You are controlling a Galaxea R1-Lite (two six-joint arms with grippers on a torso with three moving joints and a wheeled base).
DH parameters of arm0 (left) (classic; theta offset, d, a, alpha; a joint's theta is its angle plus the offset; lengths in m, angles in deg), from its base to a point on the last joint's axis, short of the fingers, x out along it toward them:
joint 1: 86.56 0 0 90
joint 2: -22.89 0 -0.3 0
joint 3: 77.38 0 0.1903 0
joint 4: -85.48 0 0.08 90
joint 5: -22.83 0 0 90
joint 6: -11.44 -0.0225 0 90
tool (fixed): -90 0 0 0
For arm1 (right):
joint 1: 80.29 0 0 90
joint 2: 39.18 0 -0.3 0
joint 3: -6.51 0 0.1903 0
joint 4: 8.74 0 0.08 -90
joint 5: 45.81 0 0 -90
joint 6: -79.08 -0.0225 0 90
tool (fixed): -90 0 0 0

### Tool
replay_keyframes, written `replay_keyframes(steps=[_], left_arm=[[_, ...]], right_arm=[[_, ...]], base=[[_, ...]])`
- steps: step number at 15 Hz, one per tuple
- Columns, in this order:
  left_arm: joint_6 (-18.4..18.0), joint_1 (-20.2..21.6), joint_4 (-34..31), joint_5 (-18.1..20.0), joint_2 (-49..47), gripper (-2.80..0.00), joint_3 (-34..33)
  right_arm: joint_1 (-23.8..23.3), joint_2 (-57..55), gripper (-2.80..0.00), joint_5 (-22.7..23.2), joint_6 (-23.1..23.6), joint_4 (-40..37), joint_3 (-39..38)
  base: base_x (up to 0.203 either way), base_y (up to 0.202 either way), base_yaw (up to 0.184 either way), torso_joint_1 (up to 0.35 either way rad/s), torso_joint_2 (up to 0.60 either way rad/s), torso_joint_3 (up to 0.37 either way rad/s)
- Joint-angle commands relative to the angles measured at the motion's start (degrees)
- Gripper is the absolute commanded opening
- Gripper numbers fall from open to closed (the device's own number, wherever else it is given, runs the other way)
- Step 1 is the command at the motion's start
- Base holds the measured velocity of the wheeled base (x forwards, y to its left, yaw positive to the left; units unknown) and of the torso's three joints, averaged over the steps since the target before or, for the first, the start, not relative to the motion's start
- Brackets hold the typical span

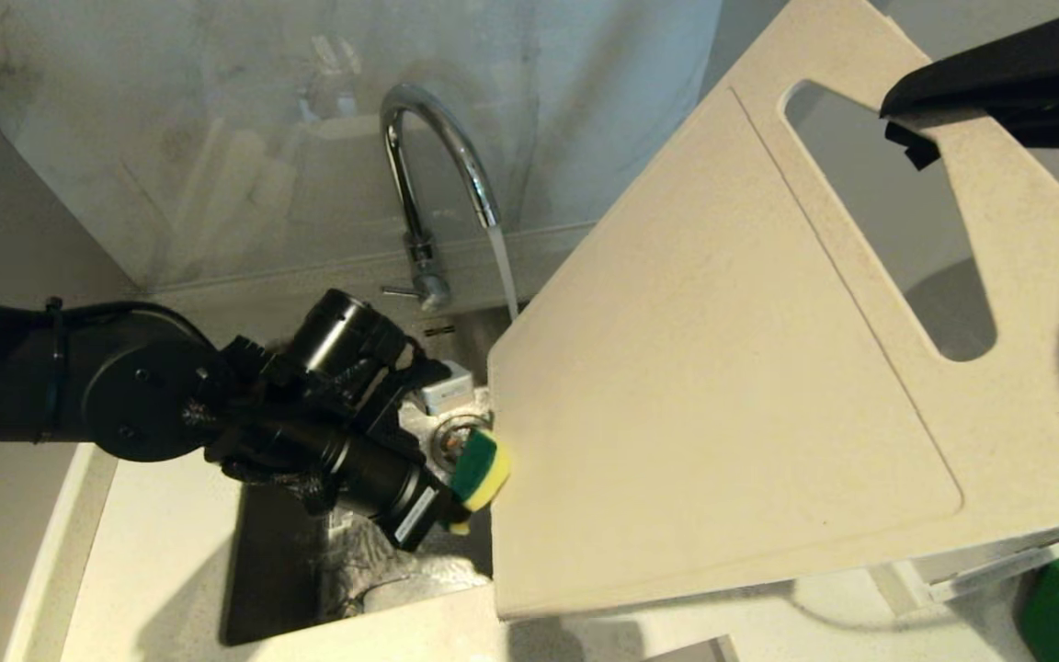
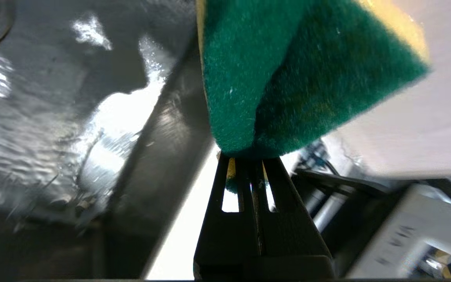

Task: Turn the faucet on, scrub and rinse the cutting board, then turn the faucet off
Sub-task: Scrub the cutting board underwater

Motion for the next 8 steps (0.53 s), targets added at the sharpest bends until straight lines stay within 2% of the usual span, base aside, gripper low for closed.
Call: replay_keyframes(steps=[1,3,5,8], left_arm=[[1.03,2.02,2.13,-0.37,3.17,-2.80,-4.09],[4.92,2.15,2.11,-1.01,8.39,-2.80,-2.75],[9.82,2.18,1.16,-4.38,15.21,-2.80,-0.78],[12.40,2.19,-2.40,-8.93,26.17,-2.80,0.49]], right_arm=[[0.02,-0.23,-2.80,0.13,-0.31,-0.05,-0.29],[0.02,-0.32,-2.80,0.13,-0.40,-0.11,-0.68],[0.02,-0.31,-2.80,0.04,-0.40,-0.05,-1.49],[0.02,0.21,-2.80,-0.31,-0.22,-0.07,-3.28]], base=[[0.000,0.000,0.000,0.000,0.00,0.000],[0.000,0.000,0.000,0.000,0.00,0.000],[0.000,0.000,0.000,0.000,0.00,0.000],[0.000,0.000,0.000,0.000,0.00,0.000]])
